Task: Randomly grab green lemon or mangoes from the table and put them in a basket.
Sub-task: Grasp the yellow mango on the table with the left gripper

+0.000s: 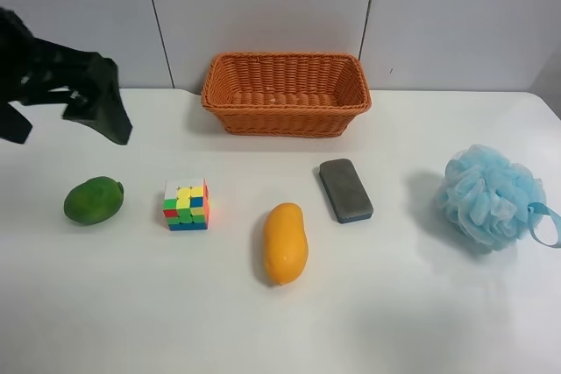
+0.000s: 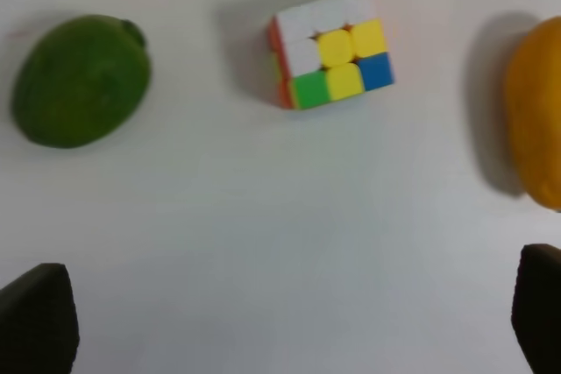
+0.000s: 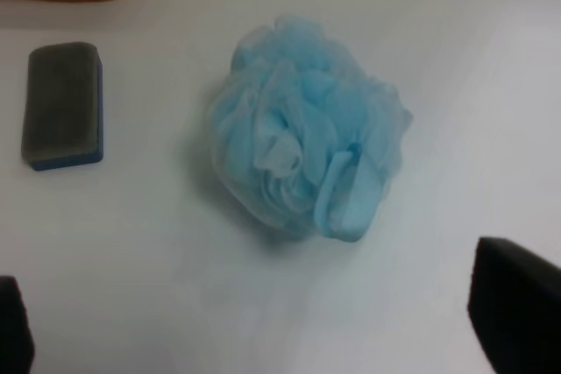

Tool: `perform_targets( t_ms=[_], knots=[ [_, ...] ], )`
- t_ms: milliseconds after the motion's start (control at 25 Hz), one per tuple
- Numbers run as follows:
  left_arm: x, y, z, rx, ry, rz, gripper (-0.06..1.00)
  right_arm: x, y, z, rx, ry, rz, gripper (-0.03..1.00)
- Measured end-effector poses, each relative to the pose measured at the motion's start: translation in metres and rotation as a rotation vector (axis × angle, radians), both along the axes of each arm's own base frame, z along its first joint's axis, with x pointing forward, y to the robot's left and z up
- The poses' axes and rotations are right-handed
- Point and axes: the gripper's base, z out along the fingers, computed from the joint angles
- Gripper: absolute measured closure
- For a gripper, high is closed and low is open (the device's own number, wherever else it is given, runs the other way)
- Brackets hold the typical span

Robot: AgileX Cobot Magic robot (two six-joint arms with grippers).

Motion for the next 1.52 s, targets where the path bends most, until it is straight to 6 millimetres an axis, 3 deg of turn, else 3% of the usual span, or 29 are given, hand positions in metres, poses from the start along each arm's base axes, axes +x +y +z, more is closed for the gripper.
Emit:
perform_targets(
  t_ms=[320,600,960,1240,1520],
  knots=[
    [0.007,-0.057,-0.038,-0.019,0.095,-0.015,-0.05,0.000,0.000,0.000,0.000,0.000,0.000,-0.02],
    [0.018,-0.089,-0.074,-0.097,0.187,0.023,-0.05,0.000,0.000,0.000,0.000,0.000,0.000,-0.02],
    [0.030,-0.113,-0.115,-0.164,0.276,0.069,-0.05,0.000,0.000,0.000,0.000,0.000,0.000,-0.02],
    [0.027,-0.137,-0.144,-0.165,0.284,0.036,-0.05,0.000,0.000,0.000,0.000,0.000,0.000,-0.02],
    [0.032,-0.146,-0.170,-0.177,0.292,0.056,-0.05,0.000,0.000,0.000,0.000,0.000,0.000,-0.02]
  ],
)
